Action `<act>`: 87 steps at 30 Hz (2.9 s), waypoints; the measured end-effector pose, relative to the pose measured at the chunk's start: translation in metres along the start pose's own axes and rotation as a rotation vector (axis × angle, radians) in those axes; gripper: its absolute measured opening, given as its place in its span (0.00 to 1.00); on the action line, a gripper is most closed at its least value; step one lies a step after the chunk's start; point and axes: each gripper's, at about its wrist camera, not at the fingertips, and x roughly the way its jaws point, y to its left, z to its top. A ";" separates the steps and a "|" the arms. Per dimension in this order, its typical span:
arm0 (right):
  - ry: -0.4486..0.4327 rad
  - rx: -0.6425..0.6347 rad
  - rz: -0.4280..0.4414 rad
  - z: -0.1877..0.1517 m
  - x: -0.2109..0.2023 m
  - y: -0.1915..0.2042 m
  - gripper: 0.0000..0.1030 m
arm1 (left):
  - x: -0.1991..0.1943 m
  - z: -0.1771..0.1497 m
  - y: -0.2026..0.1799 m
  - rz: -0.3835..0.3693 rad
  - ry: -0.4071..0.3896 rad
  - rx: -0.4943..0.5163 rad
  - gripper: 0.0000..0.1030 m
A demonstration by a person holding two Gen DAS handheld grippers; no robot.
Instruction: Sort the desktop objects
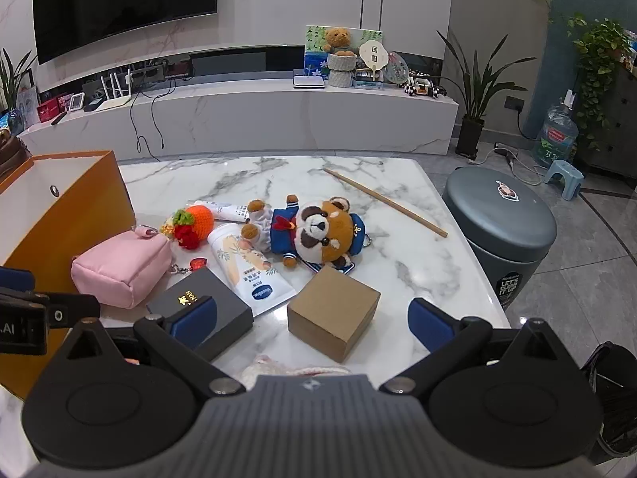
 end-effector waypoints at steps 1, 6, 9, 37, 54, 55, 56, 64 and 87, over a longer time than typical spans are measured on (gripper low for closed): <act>0.000 0.000 0.000 0.000 0.000 0.000 0.99 | 0.000 0.000 0.000 0.000 0.000 -0.001 1.00; -0.001 0.000 0.000 0.000 0.000 0.000 0.99 | 0.000 -0.001 0.001 0.001 0.002 -0.001 1.00; 0.000 0.000 0.000 0.000 0.001 0.000 0.99 | 0.000 -0.001 0.001 0.001 0.002 -0.003 1.00; 0.004 -0.003 0.004 -0.002 0.000 0.001 0.99 | 0.000 -0.001 0.002 0.003 0.013 -0.006 1.00; 0.007 -0.001 0.007 -0.001 -0.001 0.001 0.99 | -0.001 0.000 0.001 0.004 0.021 -0.001 1.00; 0.007 -0.002 0.008 -0.001 0.000 0.000 0.99 | -0.001 0.000 0.001 0.004 0.021 0.001 1.00; 0.009 -0.002 0.008 -0.001 0.000 0.000 0.99 | -0.001 0.000 0.000 0.003 0.021 0.005 1.00; 0.016 -0.006 0.004 -0.002 0.002 -0.002 0.99 | 0.002 -0.004 -0.005 0.001 0.027 0.037 1.00; 0.152 -0.140 0.118 -0.042 0.035 0.011 0.99 | 0.023 -0.050 -0.014 -0.098 0.132 0.178 1.00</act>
